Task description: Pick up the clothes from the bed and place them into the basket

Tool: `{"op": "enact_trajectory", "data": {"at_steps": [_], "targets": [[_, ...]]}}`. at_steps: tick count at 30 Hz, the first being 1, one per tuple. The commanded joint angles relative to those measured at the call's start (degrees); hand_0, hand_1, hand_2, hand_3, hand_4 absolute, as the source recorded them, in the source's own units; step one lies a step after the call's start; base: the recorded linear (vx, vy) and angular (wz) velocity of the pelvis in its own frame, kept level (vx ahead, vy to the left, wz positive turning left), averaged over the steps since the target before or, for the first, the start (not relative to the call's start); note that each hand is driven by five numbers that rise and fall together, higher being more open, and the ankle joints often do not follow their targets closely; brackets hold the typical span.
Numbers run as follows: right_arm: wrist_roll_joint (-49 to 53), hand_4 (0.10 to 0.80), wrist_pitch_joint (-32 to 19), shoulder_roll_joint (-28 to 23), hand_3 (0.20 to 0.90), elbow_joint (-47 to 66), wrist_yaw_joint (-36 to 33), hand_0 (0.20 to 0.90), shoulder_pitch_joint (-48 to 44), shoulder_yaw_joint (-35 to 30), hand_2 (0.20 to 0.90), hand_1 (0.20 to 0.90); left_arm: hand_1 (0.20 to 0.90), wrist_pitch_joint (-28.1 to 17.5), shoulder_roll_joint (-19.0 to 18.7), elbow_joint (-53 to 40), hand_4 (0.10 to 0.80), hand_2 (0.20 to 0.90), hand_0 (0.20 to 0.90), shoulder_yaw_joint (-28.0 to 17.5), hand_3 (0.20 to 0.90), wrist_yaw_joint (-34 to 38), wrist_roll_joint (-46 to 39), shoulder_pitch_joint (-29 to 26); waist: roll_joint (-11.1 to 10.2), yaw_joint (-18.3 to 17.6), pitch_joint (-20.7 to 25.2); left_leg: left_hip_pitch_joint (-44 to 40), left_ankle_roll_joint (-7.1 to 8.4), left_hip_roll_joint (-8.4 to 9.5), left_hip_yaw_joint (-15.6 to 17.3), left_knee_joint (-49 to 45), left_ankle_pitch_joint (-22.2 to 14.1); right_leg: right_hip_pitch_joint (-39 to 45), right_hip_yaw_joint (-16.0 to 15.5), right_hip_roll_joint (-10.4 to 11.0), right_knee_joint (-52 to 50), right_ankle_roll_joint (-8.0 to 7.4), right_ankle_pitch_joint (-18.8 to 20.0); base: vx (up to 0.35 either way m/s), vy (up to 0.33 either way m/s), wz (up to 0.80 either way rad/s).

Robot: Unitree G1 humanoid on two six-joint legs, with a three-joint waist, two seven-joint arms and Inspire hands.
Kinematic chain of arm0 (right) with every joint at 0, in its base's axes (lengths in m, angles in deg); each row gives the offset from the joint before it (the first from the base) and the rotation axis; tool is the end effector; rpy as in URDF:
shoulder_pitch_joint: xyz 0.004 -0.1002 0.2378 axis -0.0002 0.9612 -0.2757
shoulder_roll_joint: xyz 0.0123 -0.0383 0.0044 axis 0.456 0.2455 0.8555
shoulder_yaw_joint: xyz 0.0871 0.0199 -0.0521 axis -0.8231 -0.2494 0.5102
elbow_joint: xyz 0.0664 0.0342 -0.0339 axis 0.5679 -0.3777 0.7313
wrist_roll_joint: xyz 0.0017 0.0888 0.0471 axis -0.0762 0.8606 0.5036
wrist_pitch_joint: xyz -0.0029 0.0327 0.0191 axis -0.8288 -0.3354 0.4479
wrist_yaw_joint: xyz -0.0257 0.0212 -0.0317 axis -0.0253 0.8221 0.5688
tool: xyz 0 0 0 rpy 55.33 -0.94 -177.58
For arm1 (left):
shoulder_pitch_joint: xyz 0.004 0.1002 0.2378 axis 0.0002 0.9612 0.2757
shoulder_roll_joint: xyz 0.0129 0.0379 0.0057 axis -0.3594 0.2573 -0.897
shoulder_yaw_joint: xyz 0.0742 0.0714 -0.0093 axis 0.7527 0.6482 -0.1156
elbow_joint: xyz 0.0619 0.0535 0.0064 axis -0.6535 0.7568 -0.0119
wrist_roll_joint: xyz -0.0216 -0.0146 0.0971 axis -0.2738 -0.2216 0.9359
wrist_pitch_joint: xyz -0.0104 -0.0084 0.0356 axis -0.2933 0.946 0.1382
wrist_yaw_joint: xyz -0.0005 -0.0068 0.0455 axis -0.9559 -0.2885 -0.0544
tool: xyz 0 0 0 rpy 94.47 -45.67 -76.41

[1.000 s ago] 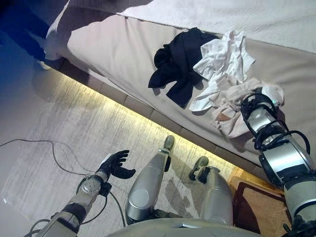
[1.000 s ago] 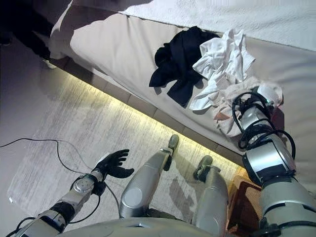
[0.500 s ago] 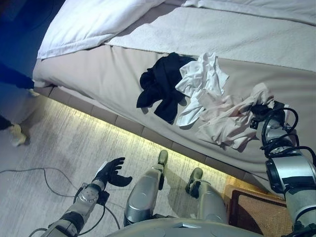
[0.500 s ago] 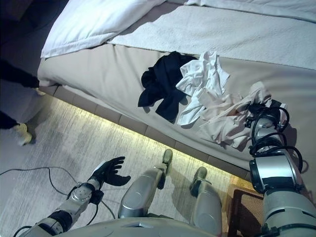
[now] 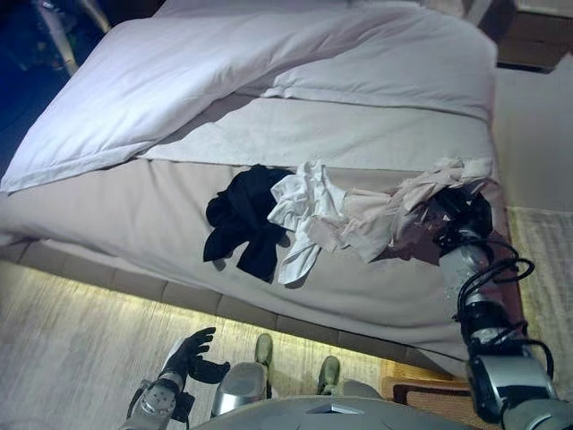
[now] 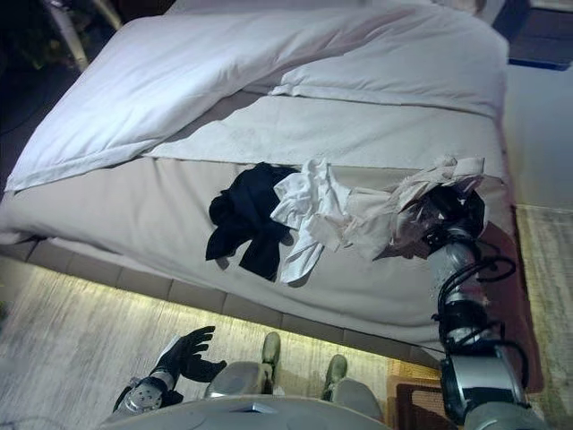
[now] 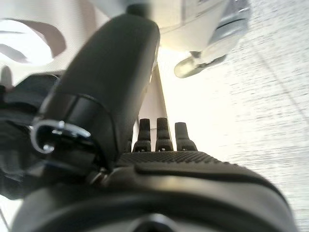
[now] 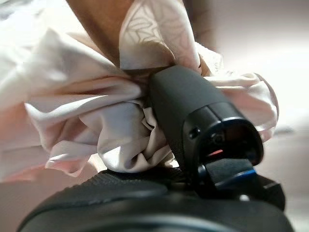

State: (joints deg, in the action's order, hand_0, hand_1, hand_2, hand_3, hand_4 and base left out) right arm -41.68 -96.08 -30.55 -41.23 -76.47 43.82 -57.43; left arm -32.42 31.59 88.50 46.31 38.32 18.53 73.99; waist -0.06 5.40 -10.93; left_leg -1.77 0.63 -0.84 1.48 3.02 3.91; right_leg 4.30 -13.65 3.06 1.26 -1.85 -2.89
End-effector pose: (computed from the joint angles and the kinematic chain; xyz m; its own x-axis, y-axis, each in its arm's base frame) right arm 0.2546 -0.2679 0.0467 0.8120 -0.5609 -0.1613 0.5755 0.7237 0.3808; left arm 0.0728 0.2379 -0.1018 0.6184 0.0969 -0.7799 0.2290 0.9271 0.2968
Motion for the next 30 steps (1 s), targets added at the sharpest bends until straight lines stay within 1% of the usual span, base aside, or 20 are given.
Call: {"op": "enact_trajectory", "data": {"at_steps": [1,5,6,8,9,11,13,14,16,17,18,20,21,23,24,26,27,28,29,30], "targets": [[2.3,0.1,-10.9,-3.0,0.2,11.4,0.2,0.3,1.2,-5.7,0.3,0.3,0.9,-3.6,2.2,1.1,0.8,0.9,0.9,0.3,0.9,0.1,1.8,-0.8,-0.2,-1.6,5.2,0.9,1.39,-1.11,1.7,-0.2,-2.2,-2.1,2.9,0.1,0.0,-0.15,3.8,-0.037,-0.023,-0.18],[1.1,0.1,-14.7,-1.1,0.2,19.5,-1.9,0.3,5.8,-7.9,0.3,0.3,0.9,-2.6,3.1,0.0,0.8,0.9,0.9,-0.1,0.9,0.3,2.9,-0.8,-1.3,-3.4,5.4,1.6,2.11,-1.63,2.7,-5.6,-4.2,-1.7,4.2,0.3,0.1,0.3,4.4,-0.028,0.005,-0.2],[1.0,0.1,-16.1,-0.6,0.2,22.2,-1.7,0.3,7.5,-8.5,0.3,0.3,0.9,-2.5,3.6,-0.1,0.8,0.9,0.9,-0.2,0.9,0.0,3.6,-0.5,-1.8,-3.5,5.2,2.9,1.93,-0.61,0.1,-9.1,-4.8,-1.7,5.3,0.8,0.0,0.09,5.2,0.004,0.053,-0.3],[0.6,0.1,-16.9,-0.4,0.2,23.8,-1.8,0.3,8.2,-8.6,0.3,0.3,0.9,-2.5,3.9,-0.3,0.8,0.9,0.9,-0.2,0.9,0.0,3.4,-0.1,-1.8,-3.0,5.1,3.5,1.09,1.19,-3.8,-9.7,-5.4,-1.7,6.7,0.9,0.3,-0.23,5.6,0.012,0.07,-0.47],[0.6,0.1,-17.8,0.0,0.2,25.1,-1.1,0.3,8.0,-8.1,0.3,0.3,0.9,-2.8,4.2,-0.5,0.8,0.9,0.9,0.0,0.9,0.4,2.4,0.3,-1.2,-2.3,5.2,3.6,-0.28,3.99,-9.6,-7.6,-5.3,-2.1,9.2,0.2,0.5,-0.53,5.9,0.014,0.087,-0.79],[-2.8,0.1,-20.3,0.5,0.2,26.0,-4.0,0.3,6.6,-6.5,0.3,0.3,0.9,-4.2,3.5,0.4,0.8,0.9,0.9,0.9,0.9,-0.2,1.7,0.4,-0.4,-1.4,5.2,3.3,-1.81,6.61,-14.7,-4.6,-3.7,-3.7,13.7,-0.6,-0.3,-1.13,6.2,-0.019,0.15,-1.3],[-7.0,0.1,-22.4,0.4,0.2,28.0,-9.1,0.3,6.6,-6.0,0.3,0.3,0.9,-4.6,2.8,0.9,0.8,0.9,0.9,1.5,0.9,-1.2,2.1,-0.6,0.1,-2.0,5.3,2.5,-2.56,6.07,-12.0,-3.6,-4.0,-4.3,13.1,0.7,-1.0,-1.89,6.3,0.005,0.154,-1.71],[-7.5,0.1,-22.5,0.4,0.2,28.7,-9.8,0.3,7.0,-6.4,0.3,0.3,0.9,-4.5,2.6,0.9,0.8,0.9,0.9,1.4,0.9,-1.4,2.2,-0.7,0.2,-2.1,5.2,2.3,-2.74,6.05,-11.4,-3.5,-4.2,-4.5,13.1,1.2,-1.1,-2.36,6.6,0.007,0.136,-0.95],[-9.0,0.1,-24.3,0.0,0.2,30.3,-11.5,0.3,7.7,-8.4,0.3,0.3,0.9,-4.6,1.8,1.1,0.8,0.9,0.9,0.8,0.9,-2.0,2.1,-1.1,0.3,-2.7,5.1,1.8,-3.18,6.03,-9.7,-2.9,-4.7,-5.3,12.5,2.8,-1.4,-3.61,7.4,-0.007,0.109,-0.55],[-10.2,0.1,-24.6,-0.3,0.2,31.7,-12.3,0.3,8.1,-9.8,0.3,0.3,0.9,-4.2,1.2,1.1,0.8,0.9,0.9,-0.1,0.9,-2.4,1.9,-1.2,0.4,-3.0,4.9,1.1,-3.34,5.98,-8.8,-2.4,-4.9,-6.6,11.5,3.9,-2.7,-4.75,8.4,0.043,0.091,-0.95],[-11.2,0.1,-24.8,-0.5,0.2,32.4,-13.1,0.3,8.2,-10.5,0.3,0.3,0.9,-3.9,0.9,1.1,0.8,0.9,0.9,-0.7,0.9,-2.7,1.8,-0.8,0.6,-2.7,4.8,0.0,-3.27,5.62,-7.5,-1.8,-5.6,-7.0,8.6,4.8,-4.3,-5.59,8.3,0.037,0.087,-1.01],[-12.3,0.1,-24.7,-0.5,0.2,32.9,-14.1,0.3,7.2,-11.1,0.3,0.3,0.9,-3.8,0.5,1.0,0.8,0.9,0.9,-1.8,0.9,-2.3,1.6,0.0,0.9,-1.5,4.2,-1.0,-2.95,4.87,-4.7,-1.2,-5.3,-7.4,2.9,6.5,-7.9,-6.16,8.9,-0.058,0.059,-0.97],[-14.9,0.1,-24.6,-0.5,0.2,34.0,-17.2,0.3,5.7,-10.4,0.3,0.3,0.9,-3.4,0.2,0.1,0.8,0.9,0.9,-2.8,0.9,-1.5,0.8,0.6,1.5,0.2,3.7,-1.5,-2.94,4.18,-2.7,0.0,-4.5,-7.4,0.4,8.5,-12.1,-6.07,9.5,-0.155,0.049,-1.19],[-17.8,0.1,-24.5,-0.7,0.2,35.9,-21.2,0.3,4.3,-8.7,0.3,0.3,0.9,-2.8,-0.2,-0.4,0.8,0.9,0.9,-3.5,0.9,-1.2,-0.5,0.2,2.2,1.5,4.0,-0.9,-3.54,3.57,-1.6,1.1,-3.5,-7.1,-0.4,9.4,-16.2,-5.26,9.0,-0.176,0.019,-1.23],[-18.4,0.1,-24.6,-0.8,0.2,36.1,-21.8,0.3,4.1,-8.4,0.3,0.3,0.9,-2.7,-0.2,-0.3,0.8,0.9,0.9,-3.6,0.9,-1.2,-0.7,0.0,2.2,1.7,4.2,-0.6,-3.62,3.48,-1.3,1.1,-3.4,-6.9,-0.8,9.6,-16.6,-5.11,8.7,-0.159,-0.032,-0.88],[-20.9,0.1,-25.0,-0.5,0.2,37.0,-23.2,0.3,2.5,-7.2,0.3,0.3,0.9,-2.5,0.2,0.4,0.8,0.9,0.9,-4.2,0.9,-0.6,-1.1,-0.7,1.8,3.6,5.1,0.8,-3.62,3.03,0.4,1.2,-3.1,-4.6,-3.9,10.6,-16.0,-4.82,7.1,-0.137,-0.112,-0.79],[-21.3,0.1,-24.4,-0.1,0.2,37.7,-23.1,0.3,1.1,-6.0,0.3,0.3,0.9,-1.9,0.3,0.1,0.8,0.9,0.9,-4.8,0.9,-0.1,-1.6,-0.8,1.2,4.6,5.4,1.2,-3.05,2.87,1.2,1.2,-2.8,-3.2,-5.4,10.9,-12.7,-4.66,6.5,-0.088,-0.126,-0.64],[-21.4,0.1,-24.3,0.0,0.2,37.7,-23.2,0.3,1.1,-6.0,0.3,0.3,0.9,-1.8,0.3,0.1,0.8,0.9,0.9,-4.9,0.9,-0.1,-1.6,-0.8,1.2,4.6,5.3,1.2,-2.99,2.8,1.3,1.2,-2.9,-3.0,-5.4,10.8,-12.2,-4.61,6.7,-0.124,-0.197,-0.67],[-21.5,0.1,-24.0,-0.1,0.2,38.0,-23.0,0.3,-0.4,-4.4,0.3,0.3,0.9,-1.0,0.8,0.2,0.8,0.9,0.9,-5.9,0.9,0.3,-1.4,-1.5,0.4,5.4,5.7,2.6,-1.33,1.13,3.2,1.3,-1.7,-0.3,-6.2,9.1,-5.1,-4.59,4.1,-0.108,-0.181,-0.9],[-21.3,0.1,-22.4,-0.6,0.2,38.9,-22.6,0.3,-0.9,-4.0,0.3,0.3,0.9,-0.9,1.2,0.4,0.8,0.9,0.9,-6.3,0.9,0.4,-0.9,-1.7,-0.1,5.4,6.0,3.6,-0.61,0.4,4.0,1.1,-1.1,0.7,-5.2,8.1,-1.6,-4.92,4.2,-0.144,-0.218,-0.93]]}}
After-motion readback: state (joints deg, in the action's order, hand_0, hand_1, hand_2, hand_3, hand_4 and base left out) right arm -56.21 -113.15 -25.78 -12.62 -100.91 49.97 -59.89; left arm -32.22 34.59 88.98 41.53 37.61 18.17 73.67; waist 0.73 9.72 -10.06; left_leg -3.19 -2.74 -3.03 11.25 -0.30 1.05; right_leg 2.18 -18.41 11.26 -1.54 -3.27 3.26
